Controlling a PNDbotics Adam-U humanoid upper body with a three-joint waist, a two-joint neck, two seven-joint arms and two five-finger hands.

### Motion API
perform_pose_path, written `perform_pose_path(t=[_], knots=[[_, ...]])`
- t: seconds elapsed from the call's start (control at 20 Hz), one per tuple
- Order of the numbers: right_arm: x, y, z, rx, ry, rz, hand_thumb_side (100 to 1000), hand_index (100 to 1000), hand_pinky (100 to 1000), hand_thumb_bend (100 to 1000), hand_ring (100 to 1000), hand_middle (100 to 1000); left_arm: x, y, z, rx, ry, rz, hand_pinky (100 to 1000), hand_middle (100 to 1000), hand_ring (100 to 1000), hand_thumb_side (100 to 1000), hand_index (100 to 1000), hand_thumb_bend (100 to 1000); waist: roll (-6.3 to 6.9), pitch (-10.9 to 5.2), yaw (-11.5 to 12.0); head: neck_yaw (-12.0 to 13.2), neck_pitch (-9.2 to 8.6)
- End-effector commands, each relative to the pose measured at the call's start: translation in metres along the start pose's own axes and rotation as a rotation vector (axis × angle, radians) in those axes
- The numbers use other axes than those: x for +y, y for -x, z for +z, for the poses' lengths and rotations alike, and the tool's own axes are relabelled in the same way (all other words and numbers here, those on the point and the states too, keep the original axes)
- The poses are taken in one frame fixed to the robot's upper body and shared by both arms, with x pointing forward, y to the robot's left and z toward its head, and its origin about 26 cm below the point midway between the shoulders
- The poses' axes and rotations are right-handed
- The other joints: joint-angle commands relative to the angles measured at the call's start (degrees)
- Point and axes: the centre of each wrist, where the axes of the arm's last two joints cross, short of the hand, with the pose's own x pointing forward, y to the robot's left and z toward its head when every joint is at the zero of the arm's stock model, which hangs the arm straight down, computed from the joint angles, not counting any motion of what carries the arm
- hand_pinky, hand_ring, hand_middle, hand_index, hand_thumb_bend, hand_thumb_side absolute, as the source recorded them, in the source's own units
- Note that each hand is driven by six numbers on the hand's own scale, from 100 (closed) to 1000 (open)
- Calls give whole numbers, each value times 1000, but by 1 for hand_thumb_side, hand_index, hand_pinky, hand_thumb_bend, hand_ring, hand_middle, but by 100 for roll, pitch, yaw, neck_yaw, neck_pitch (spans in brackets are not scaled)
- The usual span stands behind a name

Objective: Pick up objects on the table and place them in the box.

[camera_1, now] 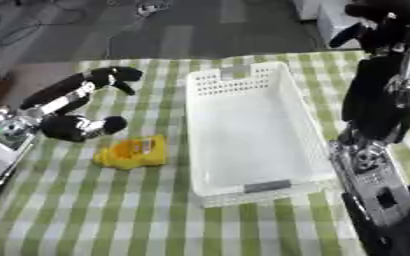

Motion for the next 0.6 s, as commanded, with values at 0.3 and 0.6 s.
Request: perform_pose_path(t=[0.3,0.6], knots=[[3,-4,-8,-32,-7,-16,934,737,367,100,618,638,-3,-4,-10,-44,57,-49,957,920,792,919,956,463,-14,-56,-2,-238,-30],[3,-4,-10,-34,-6,-24,933,737,368,100,618,638,-12,-6,-12,-63,85,-52,956,920,795,924,955,465,-9,-36,-11,-690,-15]])
